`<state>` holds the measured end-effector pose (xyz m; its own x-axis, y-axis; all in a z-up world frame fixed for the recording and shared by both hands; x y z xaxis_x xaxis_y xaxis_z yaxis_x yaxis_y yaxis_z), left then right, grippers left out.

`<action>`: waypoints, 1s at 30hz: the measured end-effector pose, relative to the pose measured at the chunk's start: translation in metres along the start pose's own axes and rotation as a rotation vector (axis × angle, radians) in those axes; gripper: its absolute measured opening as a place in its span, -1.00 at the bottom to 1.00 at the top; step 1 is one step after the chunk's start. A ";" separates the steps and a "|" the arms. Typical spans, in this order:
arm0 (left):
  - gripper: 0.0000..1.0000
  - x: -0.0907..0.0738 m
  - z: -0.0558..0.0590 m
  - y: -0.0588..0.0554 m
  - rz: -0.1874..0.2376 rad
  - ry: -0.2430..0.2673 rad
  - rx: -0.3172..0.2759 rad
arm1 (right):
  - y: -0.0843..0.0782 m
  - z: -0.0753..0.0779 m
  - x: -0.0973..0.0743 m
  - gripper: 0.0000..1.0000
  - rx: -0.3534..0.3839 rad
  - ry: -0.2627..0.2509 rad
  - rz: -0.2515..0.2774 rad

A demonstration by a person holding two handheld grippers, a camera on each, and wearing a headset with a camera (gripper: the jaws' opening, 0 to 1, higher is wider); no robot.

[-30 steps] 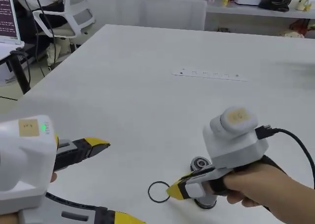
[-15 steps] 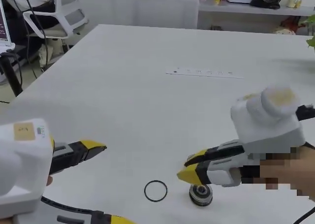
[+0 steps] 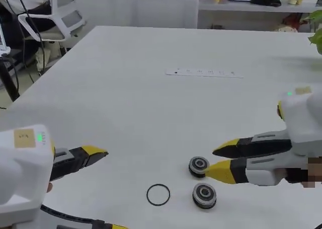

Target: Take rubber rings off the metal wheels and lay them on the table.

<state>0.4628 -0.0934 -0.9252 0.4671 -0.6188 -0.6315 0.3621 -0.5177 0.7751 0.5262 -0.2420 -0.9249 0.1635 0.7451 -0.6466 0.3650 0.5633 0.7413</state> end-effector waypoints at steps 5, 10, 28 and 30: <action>0.86 0.000 0.002 0.000 0.000 -0.010 -0.002 | -0.012 0.006 0.002 -0.37 0.051 -0.009 0.001; 0.88 -0.001 0.004 0.004 0.004 -0.021 0.014 | -0.028 0.008 0.007 -0.36 0.063 0.006 -0.048; 0.82 -0.005 -0.003 0.031 -0.030 0.004 0.151 | -0.055 0.007 0.019 -0.36 0.049 0.035 -0.156; 0.81 -0.004 -0.004 0.039 -0.026 0.002 0.175 | -0.059 0.005 0.022 -0.37 0.034 0.039 -0.174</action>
<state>0.4784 -0.1086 -0.8925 0.4611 -0.6025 -0.6514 0.2285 -0.6288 0.7433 0.5128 -0.2607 -0.9837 0.0599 0.6507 -0.7570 0.4156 0.6733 0.6115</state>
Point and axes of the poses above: the centre of the closed fingertips' face, and the gripper's own axes: x roughly forward along the fingers, z roughly to its right, y roughly out of its top, the point moved 2 cm from there along -x, roughly backward along the fingers, and after that the axes turned 9 degrees about -z, right-handed, at the moved point
